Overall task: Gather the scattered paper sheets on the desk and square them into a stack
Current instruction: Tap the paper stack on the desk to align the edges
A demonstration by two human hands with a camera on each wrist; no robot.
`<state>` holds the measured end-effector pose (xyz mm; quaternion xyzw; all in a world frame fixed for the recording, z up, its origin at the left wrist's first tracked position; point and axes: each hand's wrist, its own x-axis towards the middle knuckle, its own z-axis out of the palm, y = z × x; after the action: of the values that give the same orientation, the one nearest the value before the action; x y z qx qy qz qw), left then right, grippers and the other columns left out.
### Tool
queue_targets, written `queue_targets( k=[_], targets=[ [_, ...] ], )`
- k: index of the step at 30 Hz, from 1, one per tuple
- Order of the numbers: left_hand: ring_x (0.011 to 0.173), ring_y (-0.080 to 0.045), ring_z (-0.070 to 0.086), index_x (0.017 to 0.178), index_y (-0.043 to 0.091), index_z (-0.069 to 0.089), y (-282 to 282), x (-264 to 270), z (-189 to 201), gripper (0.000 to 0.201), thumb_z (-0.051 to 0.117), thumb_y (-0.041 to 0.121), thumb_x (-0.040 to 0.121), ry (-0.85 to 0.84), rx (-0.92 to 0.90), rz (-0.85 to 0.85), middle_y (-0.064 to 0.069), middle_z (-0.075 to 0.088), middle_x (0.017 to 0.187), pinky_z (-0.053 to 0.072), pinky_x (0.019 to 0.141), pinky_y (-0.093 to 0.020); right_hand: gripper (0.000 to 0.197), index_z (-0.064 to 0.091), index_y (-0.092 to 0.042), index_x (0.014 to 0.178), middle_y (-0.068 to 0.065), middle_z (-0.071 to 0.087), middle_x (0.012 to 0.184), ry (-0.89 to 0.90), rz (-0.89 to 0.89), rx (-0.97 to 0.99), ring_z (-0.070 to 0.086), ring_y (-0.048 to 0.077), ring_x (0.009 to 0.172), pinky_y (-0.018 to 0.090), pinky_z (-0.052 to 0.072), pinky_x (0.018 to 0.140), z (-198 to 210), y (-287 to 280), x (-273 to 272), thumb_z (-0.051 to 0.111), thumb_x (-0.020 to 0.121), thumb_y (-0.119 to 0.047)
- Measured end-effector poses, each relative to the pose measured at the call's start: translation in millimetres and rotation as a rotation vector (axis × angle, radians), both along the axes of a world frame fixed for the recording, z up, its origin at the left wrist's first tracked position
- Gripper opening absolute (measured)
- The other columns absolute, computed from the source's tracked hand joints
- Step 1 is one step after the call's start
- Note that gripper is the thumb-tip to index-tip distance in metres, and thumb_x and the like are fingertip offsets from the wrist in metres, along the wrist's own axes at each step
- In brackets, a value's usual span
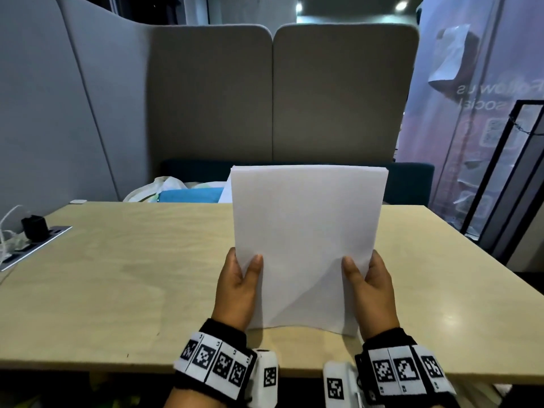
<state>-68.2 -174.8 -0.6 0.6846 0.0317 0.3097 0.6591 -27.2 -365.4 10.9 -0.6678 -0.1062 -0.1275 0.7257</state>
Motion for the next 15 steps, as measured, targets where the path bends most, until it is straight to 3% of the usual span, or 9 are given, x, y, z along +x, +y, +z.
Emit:
queue_targets(
  k=[2, 4, 9, 11, 13, 15],
  targets=[
    [0.098, 0.017, 0.057, 0.105, 0.036, 0.052, -3.3, -0.7, 9.1, 0.020, 0.051, 0.018, 0.096, -0.026, 0.028, 0.025, 0.018, 0.062, 0.111, 0.043, 0.087, -0.006, 0.020, 0.056, -0.025, 0.110, -0.011, 0.065, 0.100, -0.016, 0.005, 0.034, 0.064, -0.007, 0.078, 0.010, 0.051, 0.061, 5.3, 2.7, 0.3, 0.052, 0.095, -0.011],
    [0.094, 0.021, 0.056, 0.101, 0.037, 0.051, -2.5, 0.0, 18.4, 0.020, 0.050, 0.018, 0.097, -0.042, 0.047, 0.043, 0.022, 0.060, 0.107, 0.040, 0.080, 0.001, 0.020, 0.054, -0.021, 0.112, -0.012, 0.064, 0.098, -0.044, 0.002, 0.047, 0.062, -0.013, 0.072, 0.005, 0.048, 0.058, 11.7, 4.6, 1.6, 0.051, 0.095, -0.010],
    [0.108, -0.004, 0.061, 0.105, 0.035, 0.050, 7.7, 1.9, 12.8, 0.016, 0.058, 0.031, 0.091, -0.041, 0.028, 0.063, 0.011, 0.064, 0.113, 0.048, 0.092, -0.026, 0.014, 0.053, -0.022, 0.105, -0.014, 0.063, 0.095, -0.062, -0.011, 0.001, 0.060, -0.015, 0.071, 0.003, 0.047, 0.057, 10.1, 6.3, 1.1, 0.058, 0.093, -0.017],
    [0.106, -0.006, 0.062, 0.107, 0.031, 0.051, 9.1, 0.7, 4.5, 0.020, 0.060, 0.031, 0.089, -0.030, 0.022, 0.065, 0.009, 0.065, 0.112, 0.050, 0.091, -0.029, 0.014, 0.053, -0.022, 0.104, -0.014, 0.062, 0.096, -0.059, -0.017, -0.014, 0.060, -0.016, 0.072, 0.003, 0.046, 0.058, 5.3, 6.7, 0.8, 0.059, 0.092, -0.017],
    [0.102, 0.000, 0.062, 0.109, 0.025, 0.051, 8.2, 0.2, -0.3, 0.019, 0.059, 0.028, 0.092, -0.019, 0.037, 0.071, 0.008, 0.065, 0.110, 0.049, 0.090, -0.024, 0.013, 0.053, -0.021, 0.103, -0.014, 0.062, 0.095, -0.051, -0.011, -0.011, 0.060, -0.017, 0.071, 0.002, 0.046, 0.058, 4.9, 8.3, 0.4, 0.057, 0.093, -0.014],
    [0.096, 0.016, 0.057, 0.111, 0.020, 0.049, 7.1, 1.4, 0.4, 0.016, 0.054, 0.021, 0.096, -0.026, 0.076, 0.089, 0.009, 0.062, 0.109, 0.044, 0.085, -0.007, 0.012, 0.052, -0.019, 0.105, -0.014, 0.062, 0.095, -0.041, 0.009, 0.007, 0.060, -0.017, 0.069, 0.002, 0.046, 0.056, 7.7, 10.0, -0.2, 0.053, 0.095, -0.012]
  ],
)
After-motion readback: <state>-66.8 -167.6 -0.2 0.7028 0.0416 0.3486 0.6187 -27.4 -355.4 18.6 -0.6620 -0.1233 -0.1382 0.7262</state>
